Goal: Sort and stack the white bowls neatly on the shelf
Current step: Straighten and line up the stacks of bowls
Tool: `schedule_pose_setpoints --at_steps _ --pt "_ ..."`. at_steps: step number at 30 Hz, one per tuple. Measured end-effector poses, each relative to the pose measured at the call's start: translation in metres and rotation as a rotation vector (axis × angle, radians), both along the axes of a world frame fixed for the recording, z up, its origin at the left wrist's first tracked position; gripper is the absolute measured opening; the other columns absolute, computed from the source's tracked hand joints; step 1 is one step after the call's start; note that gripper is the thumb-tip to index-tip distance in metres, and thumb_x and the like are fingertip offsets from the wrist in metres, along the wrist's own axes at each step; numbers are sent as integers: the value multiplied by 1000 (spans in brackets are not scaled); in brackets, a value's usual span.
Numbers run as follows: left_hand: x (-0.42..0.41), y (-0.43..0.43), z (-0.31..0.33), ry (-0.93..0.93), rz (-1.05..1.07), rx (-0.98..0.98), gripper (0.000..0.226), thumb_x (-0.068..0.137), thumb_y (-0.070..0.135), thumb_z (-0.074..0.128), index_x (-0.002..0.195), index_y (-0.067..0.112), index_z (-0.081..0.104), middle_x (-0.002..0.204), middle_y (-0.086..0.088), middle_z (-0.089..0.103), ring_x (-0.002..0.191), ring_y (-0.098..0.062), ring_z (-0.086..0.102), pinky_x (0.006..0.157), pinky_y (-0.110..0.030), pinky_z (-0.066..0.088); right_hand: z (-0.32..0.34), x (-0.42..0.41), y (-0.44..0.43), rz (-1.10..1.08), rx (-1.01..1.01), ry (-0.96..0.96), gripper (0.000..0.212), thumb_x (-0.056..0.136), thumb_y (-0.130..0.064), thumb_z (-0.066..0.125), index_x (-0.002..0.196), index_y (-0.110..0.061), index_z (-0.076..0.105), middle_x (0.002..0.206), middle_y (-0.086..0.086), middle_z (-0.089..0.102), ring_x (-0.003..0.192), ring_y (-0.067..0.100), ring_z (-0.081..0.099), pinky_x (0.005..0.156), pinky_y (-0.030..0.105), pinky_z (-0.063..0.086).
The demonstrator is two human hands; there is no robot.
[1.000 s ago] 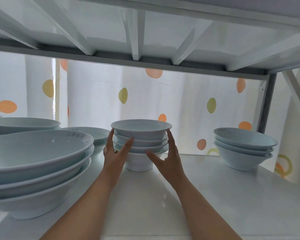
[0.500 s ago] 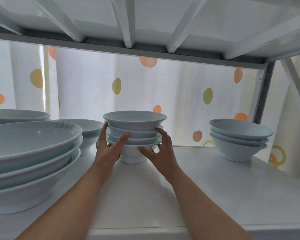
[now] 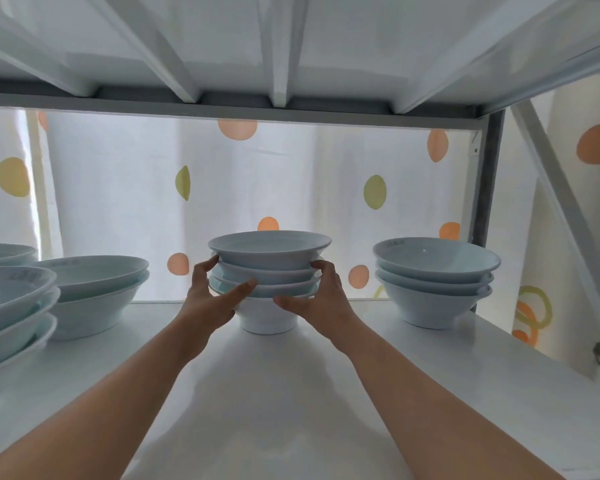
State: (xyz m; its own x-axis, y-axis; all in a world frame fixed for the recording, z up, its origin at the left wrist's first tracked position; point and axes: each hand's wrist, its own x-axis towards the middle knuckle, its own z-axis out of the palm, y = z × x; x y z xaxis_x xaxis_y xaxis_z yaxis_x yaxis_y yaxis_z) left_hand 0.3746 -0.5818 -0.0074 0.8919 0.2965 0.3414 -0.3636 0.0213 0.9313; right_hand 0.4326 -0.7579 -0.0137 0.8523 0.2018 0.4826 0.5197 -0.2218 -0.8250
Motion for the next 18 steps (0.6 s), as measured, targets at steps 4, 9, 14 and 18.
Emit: schedule_pose_setpoints --at_steps 4,9,14,18 --pt "10 -27 -1 0 4 -2 73 79 17 73 136 34 30 95 16 41 102 -14 50 89 -34 48 0 5 -26 -15 0 -3 98 57 -37 84 135 -20 28 132 1 38 122 16 43 101 39 46" --pt "24 -53 -1 4 12 5 74 77 20 75 135 36 31 97 16 42 98 -10 52 86 -32 49 4 8 -53 -27 9 9 90 66 -30 83 136 -21 27 126 -5 35 119 12 42 98 28 46" --pt "33 -64 -4 41 14 53 79 73 27 79 134 39 30 120 5 38 115 -24 50 92 -39 50 4 7 -64 -47 24 34 93 65 -32 83 138 -23 25 135 -2 36 124 14 40 95 24 42" --pt "30 -66 -3 54 -9 51 80 74 28 77 136 39 28 119 8 37 117 -23 48 94 -39 49 3 4 -65 -62 31 27 91 68 -31 81 139 -23 25 137 -2 34 125 15 39 94 23 40"
